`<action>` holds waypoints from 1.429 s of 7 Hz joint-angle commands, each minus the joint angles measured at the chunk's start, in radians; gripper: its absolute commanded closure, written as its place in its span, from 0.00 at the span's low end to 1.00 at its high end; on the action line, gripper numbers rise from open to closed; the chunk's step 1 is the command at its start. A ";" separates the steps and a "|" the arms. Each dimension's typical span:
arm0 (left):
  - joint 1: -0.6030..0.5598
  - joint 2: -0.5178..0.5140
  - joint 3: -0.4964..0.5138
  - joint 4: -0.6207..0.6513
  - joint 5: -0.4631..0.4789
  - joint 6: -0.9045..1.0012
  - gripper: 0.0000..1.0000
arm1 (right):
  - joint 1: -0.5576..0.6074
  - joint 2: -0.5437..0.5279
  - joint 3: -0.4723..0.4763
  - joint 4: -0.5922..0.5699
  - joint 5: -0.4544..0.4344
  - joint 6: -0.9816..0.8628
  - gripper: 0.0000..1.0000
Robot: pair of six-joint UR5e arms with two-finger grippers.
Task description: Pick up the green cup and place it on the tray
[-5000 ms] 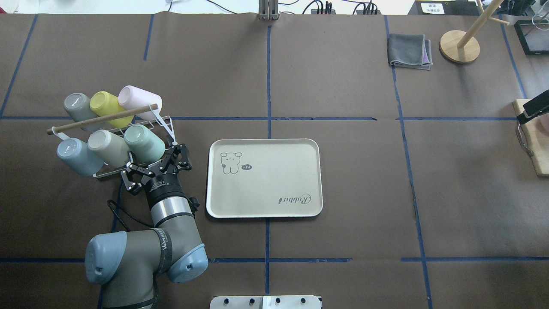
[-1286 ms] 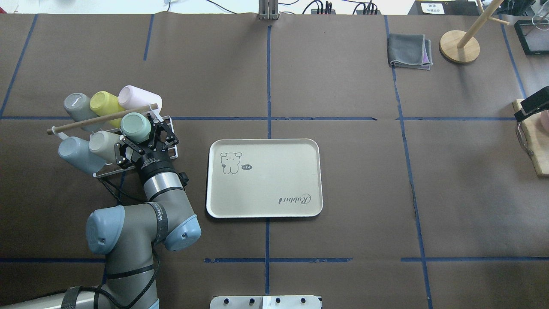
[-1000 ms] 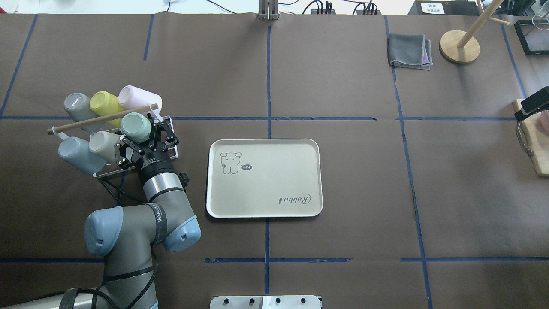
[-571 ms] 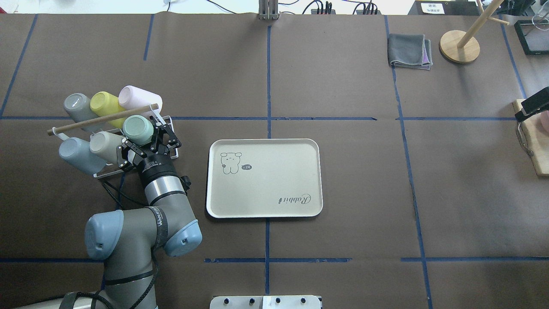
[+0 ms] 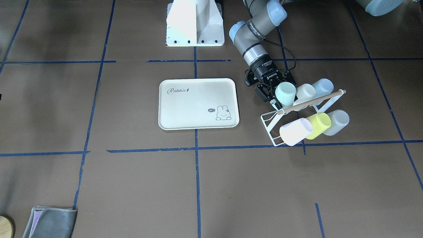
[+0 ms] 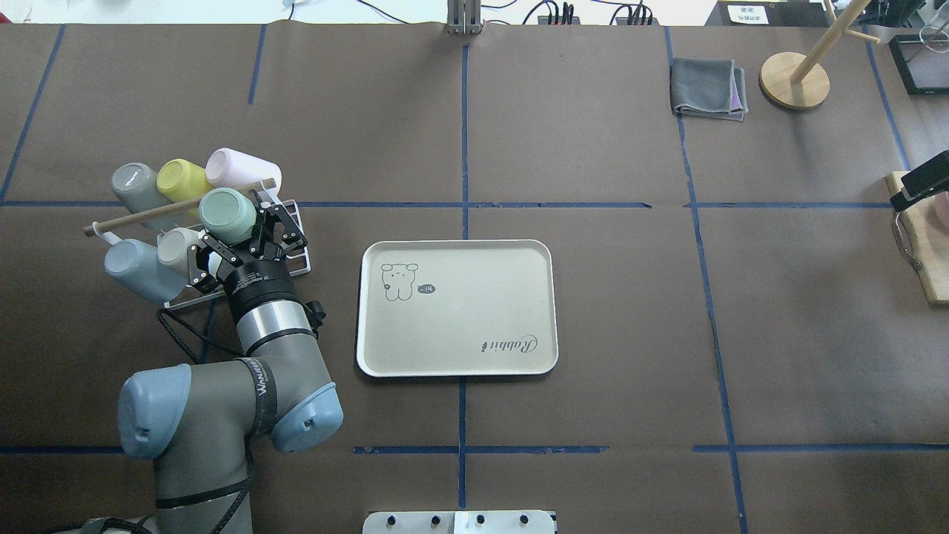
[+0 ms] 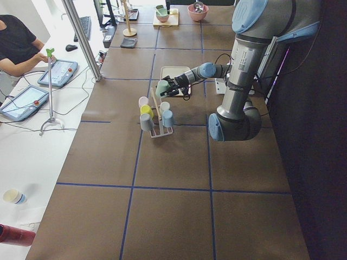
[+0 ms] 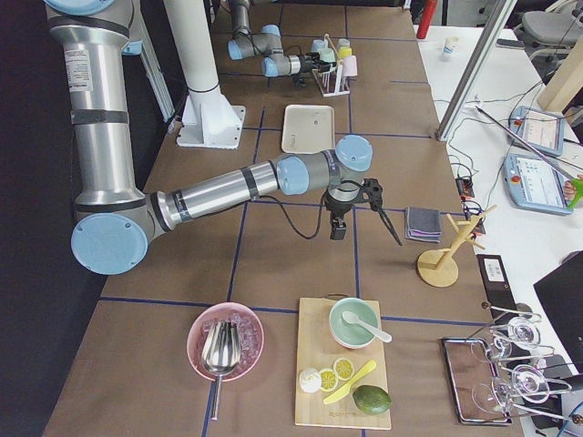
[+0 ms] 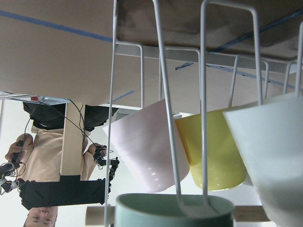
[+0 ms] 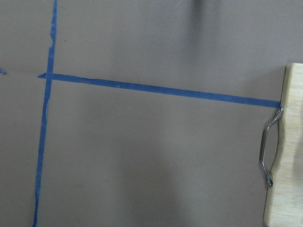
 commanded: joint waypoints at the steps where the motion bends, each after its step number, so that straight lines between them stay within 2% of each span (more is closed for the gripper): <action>1: -0.002 0.007 -0.036 0.022 0.000 0.000 0.49 | 0.000 0.000 0.000 0.000 0.000 0.000 0.00; 3: -0.015 0.035 -0.177 0.025 -0.009 0.005 0.49 | 0.000 0.000 0.003 0.000 0.000 0.000 0.00; 4: -0.035 0.021 -0.267 0.021 -0.059 0.003 0.48 | 0.000 0.001 0.003 0.000 0.000 0.000 0.00; 5: -0.061 -0.014 -0.344 -0.002 -0.177 -0.011 0.49 | 0.002 0.002 0.005 0.000 0.000 0.000 0.00; 6: -0.065 -0.049 -0.381 -0.042 -0.208 -0.024 0.58 | 0.006 0.003 0.005 0.000 -0.002 -0.001 0.00; 8: -0.062 -0.050 -0.380 -0.268 -0.382 -0.421 0.62 | 0.020 0.005 0.008 0.002 0.000 -0.002 0.00; 10: -0.063 -0.047 -0.366 -0.493 -0.478 -0.706 0.64 | 0.021 0.006 0.006 0.002 -0.002 -0.003 0.00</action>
